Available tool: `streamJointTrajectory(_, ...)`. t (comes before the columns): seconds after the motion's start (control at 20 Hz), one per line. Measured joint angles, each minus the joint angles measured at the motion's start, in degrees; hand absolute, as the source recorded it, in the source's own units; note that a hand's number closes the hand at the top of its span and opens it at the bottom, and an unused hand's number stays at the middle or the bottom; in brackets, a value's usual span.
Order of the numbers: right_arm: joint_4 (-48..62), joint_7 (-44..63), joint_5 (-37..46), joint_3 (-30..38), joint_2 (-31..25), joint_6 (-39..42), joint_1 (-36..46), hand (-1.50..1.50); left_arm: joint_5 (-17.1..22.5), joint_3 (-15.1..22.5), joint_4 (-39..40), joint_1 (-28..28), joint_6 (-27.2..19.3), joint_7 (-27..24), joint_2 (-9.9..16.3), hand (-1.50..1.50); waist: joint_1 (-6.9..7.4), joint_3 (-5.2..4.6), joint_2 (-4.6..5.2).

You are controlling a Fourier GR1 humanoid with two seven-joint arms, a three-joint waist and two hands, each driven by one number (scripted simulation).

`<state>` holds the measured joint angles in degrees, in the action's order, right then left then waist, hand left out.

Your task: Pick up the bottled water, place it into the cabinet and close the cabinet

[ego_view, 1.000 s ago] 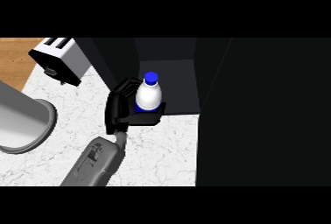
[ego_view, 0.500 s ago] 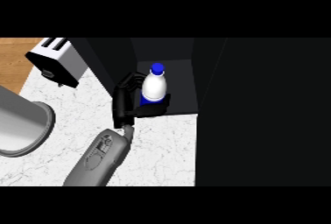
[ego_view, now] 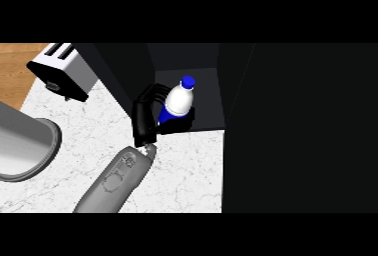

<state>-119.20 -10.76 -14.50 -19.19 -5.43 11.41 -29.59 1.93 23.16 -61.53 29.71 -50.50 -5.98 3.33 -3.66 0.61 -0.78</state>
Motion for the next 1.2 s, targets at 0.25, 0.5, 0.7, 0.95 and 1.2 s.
streamJointTrajectory(0.25,-0.09,0.04,0.48,-0.67,0.52,-0.47,0.22,-1.50,-2.08,1.84,1.96,1.27,-2.69,1.28,0.75,-1.50,-0.32,0.02,0.08)
streamJointTrajectory(0.5,0.52,-0.47,0.42,-0.46,0.35,-0.10,0.50,-1.50,-3.56,2.75,3.42,2.06,-5.36,2.29,0.90,-1.50,-0.52,0.10,0.10)
streamJointTrajectory(0.7,0.84,-0.89,0.45,-0.51,0.20,0.19,0.37,-1.50,-3.87,3.14,3.83,2.51,-6.65,3.88,1.01,-1.50,-0.69,0.14,0.07)
streamJointTrajectory(0.95,0.88,-0.96,0.81,-0.93,0.45,-0.04,0.42,-1.50,-3.43,3.67,3.53,2.63,-6.91,4.29,1.33,-1.50,-0.71,0.07,0.20)
streamJointTrajectory(1.2,1.59,-1.79,0.91,-0.81,0.50,0.16,0.52,-1.50,0.08,3.31,1.36,2.16,-4.19,3.71,1.60,-1.50,-0.37,-0.16,0.40)
